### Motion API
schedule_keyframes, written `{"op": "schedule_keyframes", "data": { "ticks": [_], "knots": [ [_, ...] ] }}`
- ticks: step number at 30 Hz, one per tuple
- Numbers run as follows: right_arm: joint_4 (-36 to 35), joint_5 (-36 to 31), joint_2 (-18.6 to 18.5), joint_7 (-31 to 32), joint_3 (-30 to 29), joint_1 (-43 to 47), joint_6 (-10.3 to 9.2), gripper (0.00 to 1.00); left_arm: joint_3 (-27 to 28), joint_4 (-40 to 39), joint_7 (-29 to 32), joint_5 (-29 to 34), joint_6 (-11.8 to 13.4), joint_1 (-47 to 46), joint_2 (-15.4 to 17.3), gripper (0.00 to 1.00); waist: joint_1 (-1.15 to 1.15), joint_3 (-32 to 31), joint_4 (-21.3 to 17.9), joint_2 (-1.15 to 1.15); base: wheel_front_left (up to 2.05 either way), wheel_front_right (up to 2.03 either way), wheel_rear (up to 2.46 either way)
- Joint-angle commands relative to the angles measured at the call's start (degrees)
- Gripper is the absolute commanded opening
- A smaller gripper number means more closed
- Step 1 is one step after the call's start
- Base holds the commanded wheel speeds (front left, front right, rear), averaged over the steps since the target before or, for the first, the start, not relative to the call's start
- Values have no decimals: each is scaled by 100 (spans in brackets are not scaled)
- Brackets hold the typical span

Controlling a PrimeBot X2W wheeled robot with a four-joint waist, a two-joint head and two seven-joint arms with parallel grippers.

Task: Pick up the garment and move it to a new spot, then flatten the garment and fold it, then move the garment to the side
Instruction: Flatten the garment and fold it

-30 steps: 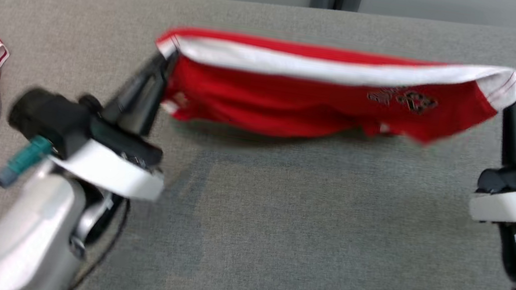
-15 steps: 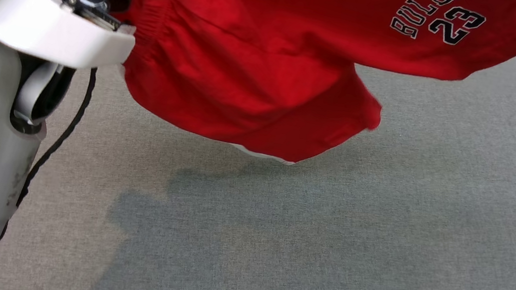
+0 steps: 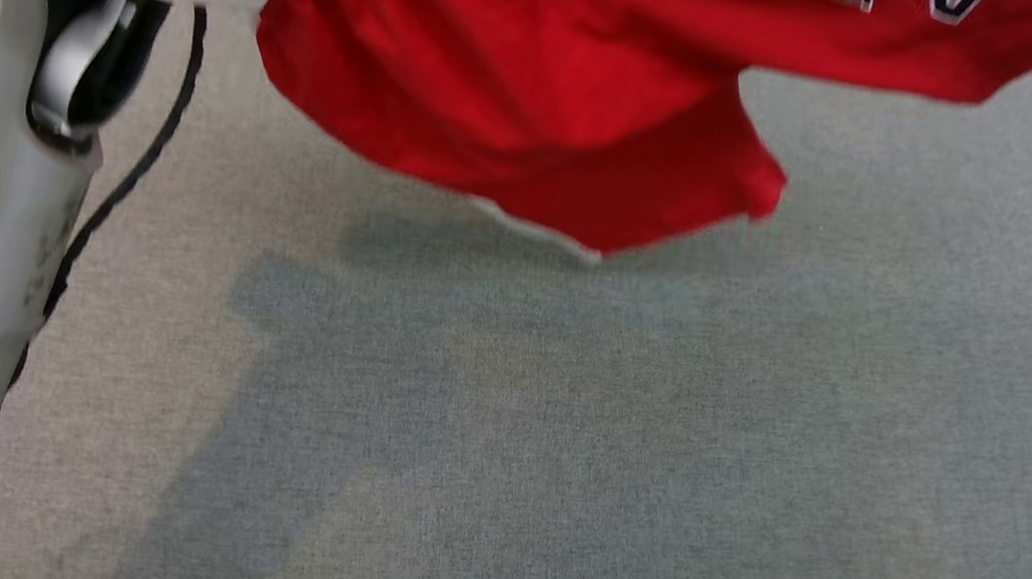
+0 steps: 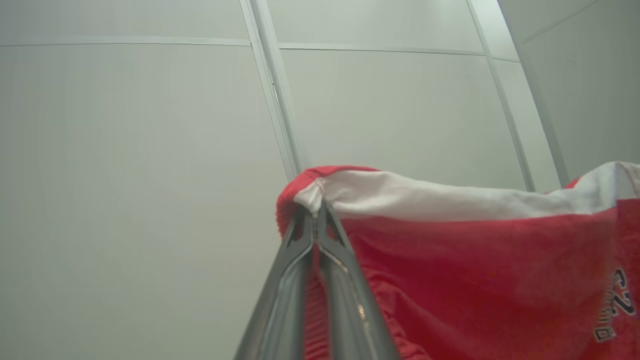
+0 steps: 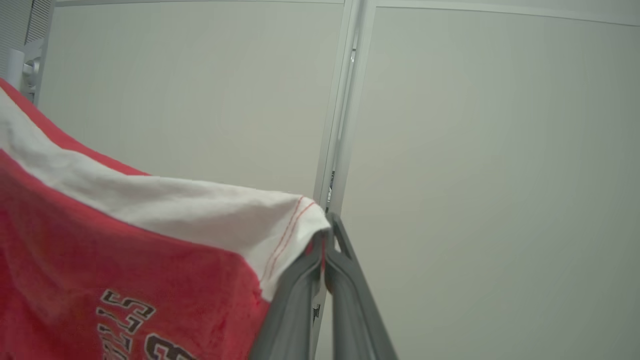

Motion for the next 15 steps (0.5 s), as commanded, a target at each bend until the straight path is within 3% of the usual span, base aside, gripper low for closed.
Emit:
{"op": "schedule_keyframes", "data": {
  "ticks": [1,7,15],
  "knots": [
    [131,84,-47,-72,18,-257,-1,0,-28,169,-75,-12,-42,-265,-46,0,0,308,-6,0,0,0,0],
    [889,247,-84,-298,309,-1514,1,0,-190,1055,-473,92,-155,-1343,-238,0,0,1043,-49,0,0,0,0],
    [2776,357,237,-1008,719,-3431,-1,0,-331,2900,-1011,23,-275,-2754,-602,0,0,1670,-69,0,0,0,0]
  ]
}}
